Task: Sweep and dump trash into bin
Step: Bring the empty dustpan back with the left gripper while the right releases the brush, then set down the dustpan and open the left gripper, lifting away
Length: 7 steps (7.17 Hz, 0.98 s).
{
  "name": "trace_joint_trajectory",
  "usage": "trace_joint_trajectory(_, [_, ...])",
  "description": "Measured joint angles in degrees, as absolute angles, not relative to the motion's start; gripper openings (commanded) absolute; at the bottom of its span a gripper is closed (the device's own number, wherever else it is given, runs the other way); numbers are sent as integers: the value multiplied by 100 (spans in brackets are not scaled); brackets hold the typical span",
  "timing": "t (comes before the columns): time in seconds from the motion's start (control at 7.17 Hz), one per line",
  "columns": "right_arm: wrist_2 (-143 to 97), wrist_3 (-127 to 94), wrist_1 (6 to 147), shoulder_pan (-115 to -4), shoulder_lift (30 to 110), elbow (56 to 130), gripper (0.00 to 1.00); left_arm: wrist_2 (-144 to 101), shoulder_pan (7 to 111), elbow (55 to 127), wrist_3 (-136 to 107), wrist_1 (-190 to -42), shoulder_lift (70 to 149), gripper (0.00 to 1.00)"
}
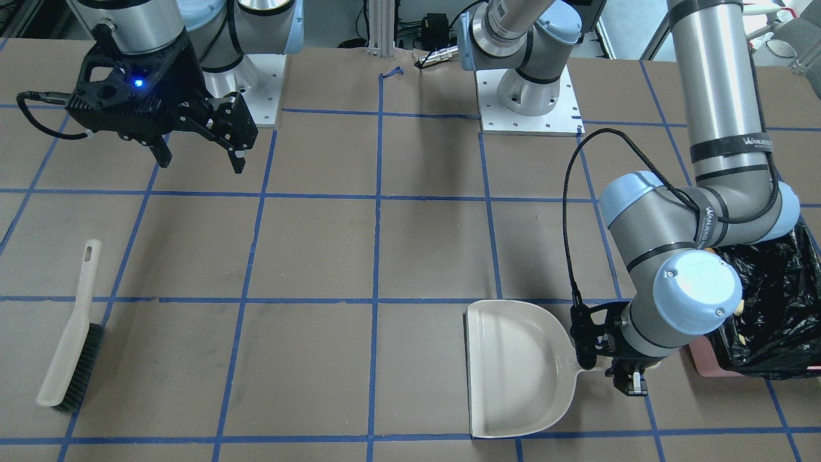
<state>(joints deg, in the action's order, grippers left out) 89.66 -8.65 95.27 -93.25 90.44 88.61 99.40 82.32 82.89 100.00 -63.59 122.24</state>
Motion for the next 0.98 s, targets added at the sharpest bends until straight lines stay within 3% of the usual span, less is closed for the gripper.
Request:
trace_joint_trajectory(0.14, [8965,-863,9527,-9325,9044,8864,100,9934,8239,8289,9952,-6360,12229,55])
trace_joint_trajectory(0.98, [8961,-861,9551,-9325,9039,8865,100,9944,8340,8228,9314,-6490,11807,55])
